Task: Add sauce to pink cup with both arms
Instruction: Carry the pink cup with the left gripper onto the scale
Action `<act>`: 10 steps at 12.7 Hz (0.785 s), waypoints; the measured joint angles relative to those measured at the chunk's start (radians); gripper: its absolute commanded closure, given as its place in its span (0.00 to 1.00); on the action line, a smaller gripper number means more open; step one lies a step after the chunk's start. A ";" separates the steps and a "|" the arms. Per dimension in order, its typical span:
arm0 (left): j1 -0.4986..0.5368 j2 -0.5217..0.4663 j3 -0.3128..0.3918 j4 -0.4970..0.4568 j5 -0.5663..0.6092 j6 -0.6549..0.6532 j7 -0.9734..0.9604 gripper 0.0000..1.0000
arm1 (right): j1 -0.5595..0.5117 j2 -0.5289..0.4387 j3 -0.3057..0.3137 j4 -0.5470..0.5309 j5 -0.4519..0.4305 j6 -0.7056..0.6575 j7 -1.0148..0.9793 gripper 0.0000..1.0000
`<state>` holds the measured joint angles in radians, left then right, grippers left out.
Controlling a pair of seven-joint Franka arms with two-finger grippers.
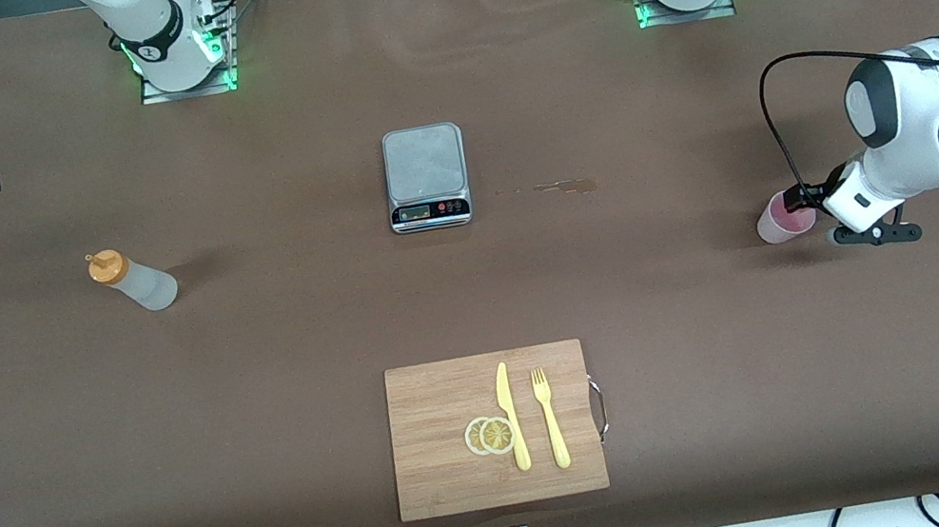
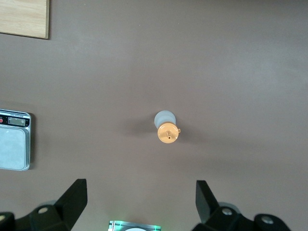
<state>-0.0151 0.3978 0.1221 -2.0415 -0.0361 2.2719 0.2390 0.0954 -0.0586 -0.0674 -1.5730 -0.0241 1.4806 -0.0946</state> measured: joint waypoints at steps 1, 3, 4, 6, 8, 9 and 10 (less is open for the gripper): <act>0.000 0.000 0.000 0.000 0.000 0.006 0.000 0.71 | 0.000 0.000 0.000 0.003 0.000 0.001 0.000 0.00; 0.000 0.000 0.000 -0.001 0.000 0.007 0.000 1.00 | 0.000 0.000 -0.001 0.019 0.000 0.001 0.000 0.00; -0.001 0.000 0.000 -0.001 0.000 0.007 -0.001 1.00 | 0.000 -0.001 -0.001 0.025 0.000 0.001 0.000 0.00; -0.001 0.000 0.000 -0.001 0.000 0.008 -0.001 1.00 | 0.000 -0.001 -0.001 0.031 0.000 0.001 0.000 0.00; -0.002 -0.010 -0.004 0.003 0.000 0.008 -0.002 1.00 | 0.000 -0.001 -0.002 0.032 0.000 0.000 0.000 0.00; -0.005 -0.013 -0.005 0.013 0.000 0.005 -0.002 1.00 | 0.000 -0.001 -0.002 0.033 0.000 0.000 0.000 0.00; -0.013 -0.015 -0.005 0.033 0.000 -0.011 -0.003 1.00 | 0.000 -0.001 -0.002 0.033 0.000 -0.001 0.000 0.00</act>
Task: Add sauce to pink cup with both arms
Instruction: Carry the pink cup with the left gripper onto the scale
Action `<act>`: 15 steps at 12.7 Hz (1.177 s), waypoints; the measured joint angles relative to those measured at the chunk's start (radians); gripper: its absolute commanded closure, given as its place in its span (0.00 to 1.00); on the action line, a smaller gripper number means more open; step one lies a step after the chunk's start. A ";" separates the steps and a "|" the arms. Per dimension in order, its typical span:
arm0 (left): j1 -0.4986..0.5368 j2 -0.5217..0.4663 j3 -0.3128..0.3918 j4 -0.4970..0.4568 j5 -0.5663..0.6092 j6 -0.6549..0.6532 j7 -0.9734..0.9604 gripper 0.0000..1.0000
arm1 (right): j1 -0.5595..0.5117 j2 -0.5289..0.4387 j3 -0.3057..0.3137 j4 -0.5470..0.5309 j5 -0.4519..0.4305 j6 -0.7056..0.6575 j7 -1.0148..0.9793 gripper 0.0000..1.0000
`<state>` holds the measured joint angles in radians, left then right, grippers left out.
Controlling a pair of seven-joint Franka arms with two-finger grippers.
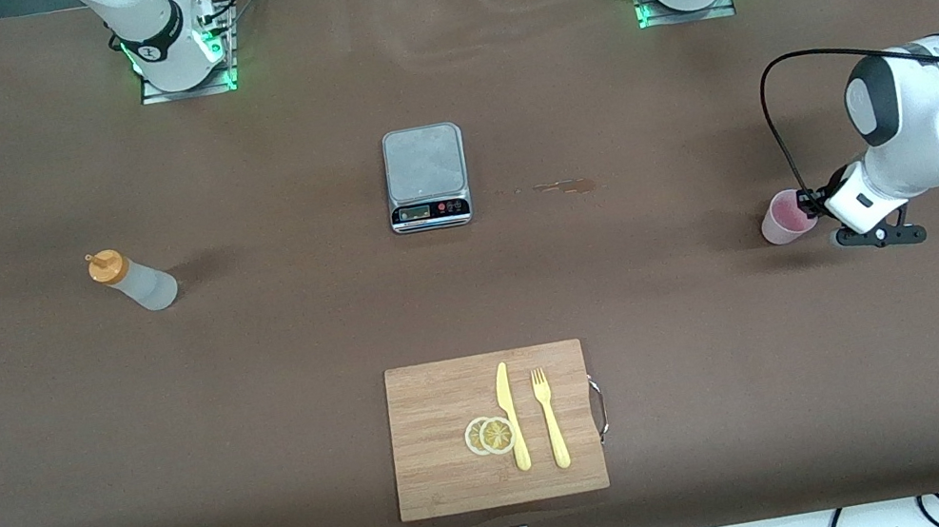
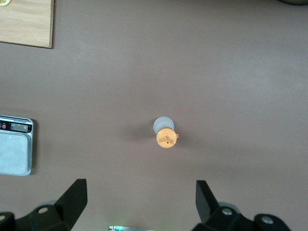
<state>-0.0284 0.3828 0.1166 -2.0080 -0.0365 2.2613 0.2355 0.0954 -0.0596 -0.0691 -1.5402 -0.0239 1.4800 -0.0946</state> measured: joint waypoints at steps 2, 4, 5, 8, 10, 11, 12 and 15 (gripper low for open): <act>-0.042 -0.006 -0.003 0.077 -0.003 -0.091 -0.035 1.00 | 0.000 0.000 0.000 0.000 0.000 -0.001 0.000 0.00; -0.124 -0.016 -0.007 0.151 -0.027 -0.172 -0.118 1.00 | 0.001 0.000 0.002 0.000 0.004 -0.002 0.000 0.00; -0.176 -0.020 -0.010 0.171 -0.048 -0.190 -0.177 1.00 | 0.001 0.000 0.003 0.000 0.019 -0.002 0.000 0.00; -0.350 -0.020 -0.016 0.182 -0.122 -0.198 -0.380 1.00 | 0.001 0.000 0.001 0.000 0.099 -0.011 -0.001 0.00; -0.460 -0.020 -0.017 0.185 -0.183 -0.198 -0.443 1.00 | 0.005 0.001 0.004 0.000 0.110 -0.016 -0.003 0.00; -0.518 -0.019 -0.018 0.186 -0.212 -0.199 -0.490 1.00 | 0.011 0.001 0.005 0.000 0.111 -0.027 -0.003 0.00; -0.577 -0.016 -0.018 0.188 -0.232 -0.199 -0.550 1.00 | 0.018 0.002 0.012 -0.001 0.112 -0.049 -0.004 0.00; -0.727 0.024 -0.018 0.234 -0.281 -0.199 -0.733 1.00 | 0.060 0.024 0.035 -0.002 0.112 -0.111 -0.004 0.00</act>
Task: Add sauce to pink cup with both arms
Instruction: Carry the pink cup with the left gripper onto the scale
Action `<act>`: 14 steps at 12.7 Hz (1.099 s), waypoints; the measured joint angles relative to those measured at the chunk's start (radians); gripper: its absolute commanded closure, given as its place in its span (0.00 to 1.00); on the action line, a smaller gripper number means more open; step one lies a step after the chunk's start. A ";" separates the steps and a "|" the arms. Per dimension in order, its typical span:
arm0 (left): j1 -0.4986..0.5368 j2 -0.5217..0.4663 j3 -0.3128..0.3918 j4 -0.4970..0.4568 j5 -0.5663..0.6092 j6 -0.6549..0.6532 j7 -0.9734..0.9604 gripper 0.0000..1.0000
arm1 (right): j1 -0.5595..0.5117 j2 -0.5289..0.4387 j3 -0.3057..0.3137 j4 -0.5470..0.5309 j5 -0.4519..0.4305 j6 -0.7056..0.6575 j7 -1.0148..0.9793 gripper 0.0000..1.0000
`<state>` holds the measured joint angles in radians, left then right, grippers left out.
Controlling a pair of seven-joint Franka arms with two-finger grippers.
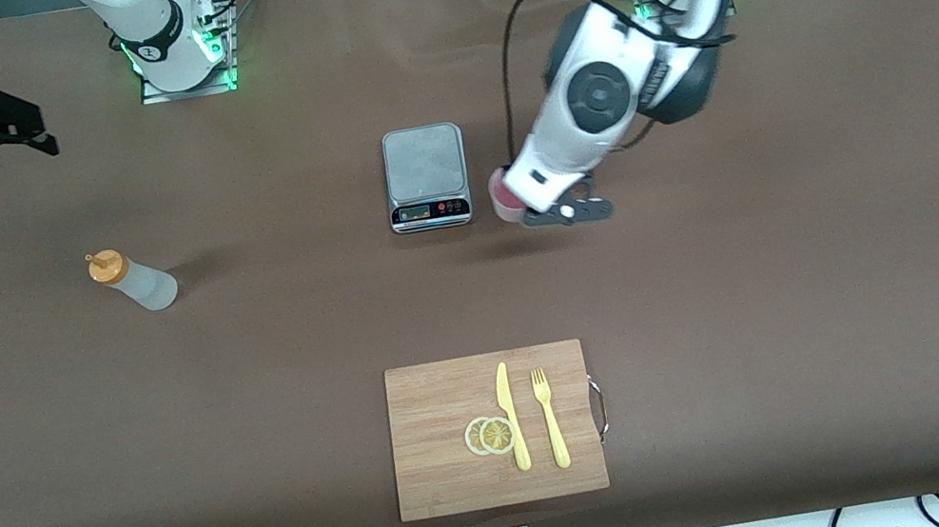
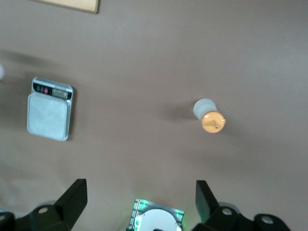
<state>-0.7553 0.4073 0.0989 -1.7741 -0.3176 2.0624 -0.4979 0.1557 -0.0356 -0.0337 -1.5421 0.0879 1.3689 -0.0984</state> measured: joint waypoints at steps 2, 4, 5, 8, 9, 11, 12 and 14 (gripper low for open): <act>-0.075 0.045 0.000 0.044 -0.032 0.000 -0.074 1.00 | 0.012 0.014 0.006 -0.007 0.000 -0.014 -0.011 0.00; -0.123 0.088 0.001 0.071 -0.085 0.000 -0.093 1.00 | 0.014 0.021 0.006 -0.031 0.000 -0.015 -0.135 0.00; -0.141 0.107 0.002 0.077 -0.103 0.001 -0.097 1.00 | 0.013 0.024 0.005 -0.042 0.000 -0.013 -0.213 0.00; -0.170 0.140 0.002 0.084 -0.118 0.008 -0.104 1.00 | -0.019 0.041 -0.001 -0.066 0.000 0.005 -0.441 0.00; -0.171 0.144 0.002 0.086 -0.118 0.008 -0.104 1.00 | -0.046 0.047 -0.003 -0.079 0.000 0.016 -0.528 0.00; -0.175 0.145 0.002 0.089 -0.118 0.008 -0.104 0.43 | -0.108 0.056 -0.008 -0.117 0.002 0.051 -0.721 0.00; -0.177 0.146 0.002 0.090 -0.118 0.008 -0.104 0.01 | -0.139 0.063 -0.009 -0.133 0.014 0.065 -0.809 0.00; -0.177 0.146 0.006 0.097 -0.118 0.009 -0.103 0.00 | -0.199 0.091 -0.011 -0.150 0.042 0.082 -0.989 0.00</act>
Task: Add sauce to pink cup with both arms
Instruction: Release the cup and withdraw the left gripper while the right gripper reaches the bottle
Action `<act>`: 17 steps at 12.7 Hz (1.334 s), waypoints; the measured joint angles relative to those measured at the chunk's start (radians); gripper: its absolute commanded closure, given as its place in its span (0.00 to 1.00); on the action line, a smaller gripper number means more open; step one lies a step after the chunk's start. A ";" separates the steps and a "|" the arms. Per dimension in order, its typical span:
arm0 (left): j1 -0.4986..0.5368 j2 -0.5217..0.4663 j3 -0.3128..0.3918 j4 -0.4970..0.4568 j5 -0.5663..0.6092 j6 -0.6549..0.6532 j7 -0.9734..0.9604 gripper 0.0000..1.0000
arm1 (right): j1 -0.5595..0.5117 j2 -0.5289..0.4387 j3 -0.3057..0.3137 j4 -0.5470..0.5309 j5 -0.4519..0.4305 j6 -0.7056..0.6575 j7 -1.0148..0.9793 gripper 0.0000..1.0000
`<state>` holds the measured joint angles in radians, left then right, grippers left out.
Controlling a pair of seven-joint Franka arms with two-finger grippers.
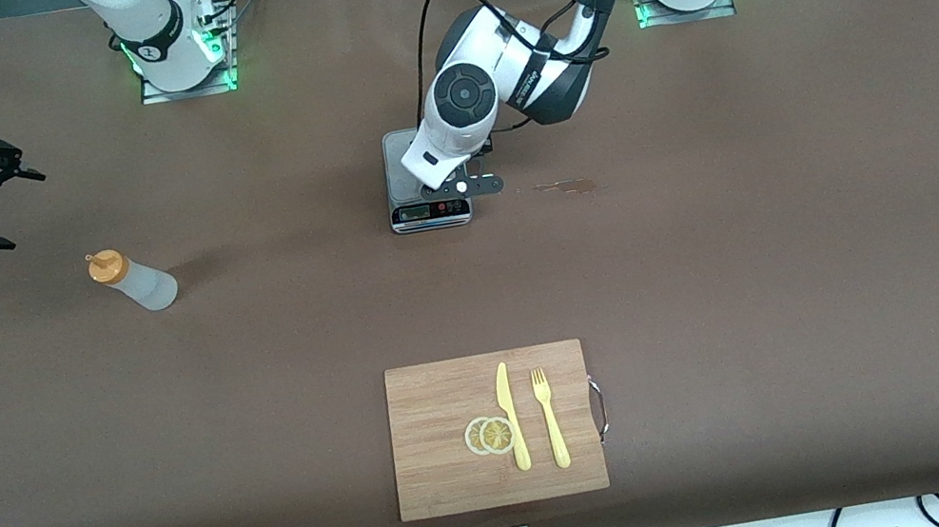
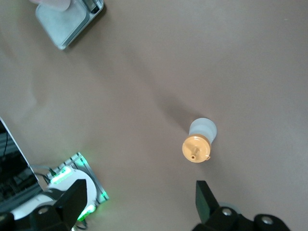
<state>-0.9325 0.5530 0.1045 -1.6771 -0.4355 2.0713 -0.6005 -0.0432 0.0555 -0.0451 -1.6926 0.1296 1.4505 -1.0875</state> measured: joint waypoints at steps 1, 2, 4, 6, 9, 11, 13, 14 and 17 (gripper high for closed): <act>0.001 -0.003 0.006 0.012 0.000 -0.004 0.000 0.00 | -0.032 0.023 -0.001 -0.004 0.023 0.010 -0.095 0.00; 0.007 -0.013 0.013 0.030 0.000 -0.030 0.000 0.00 | -0.065 0.050 -0.005 -0.007 0.055 0.014 -0.182 0.00; 0.039 -0.048 0.034 0.093 0.000 -0.152 0.000 0.00 | -0.133 0.113 -0.017 -0.010 0.111 0.014 -0.325 0.00; 0.083 -0.087 0.099 0.176 0.000 -0.290 0.022 0.00 | -0.194 0.171 -0.022 -0.010 0.142 0.016 -0.451 0.00; 0.174 -0.158 0.220 0.230 0.026 -0.447 0.206 0.00 | -0.271 0.254 -0.024 -0.011 0.197 0.030 -0.648 0.00; 0.283 -0.215 0.234 0.235 0.124 -0.512 0.327 0.00 | -0.319 0.320 -0.025 -0.013 0.252 0.032 -0.807 0.00; 0.378 -0.263 0.234 0.236 0.200 -0.540 0.394 0.00 | -0.357 0.400 -0.025 -0.014 0.320 0.046 -0.995 0.00; 0.419 -0.281 0.233 0.236 0.223 -0.554 0.430 0.00 | -0.368 0.437 -0.025 -0.014 0.350 0.052 -1.088 0.00; 0.549 -0.323 0.231 0.235 0.263 -0.580 0.584 0.00 | -0.377 0.503 -0.025 -0.014 0.409 0.044 -1.295 0.00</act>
<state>-0.3833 0.2299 0.3357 -1.4416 -0.1726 1.4917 -0.0167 -0.4205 0.5581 -0.0698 -1.7069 0.5384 1.4949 -2.3827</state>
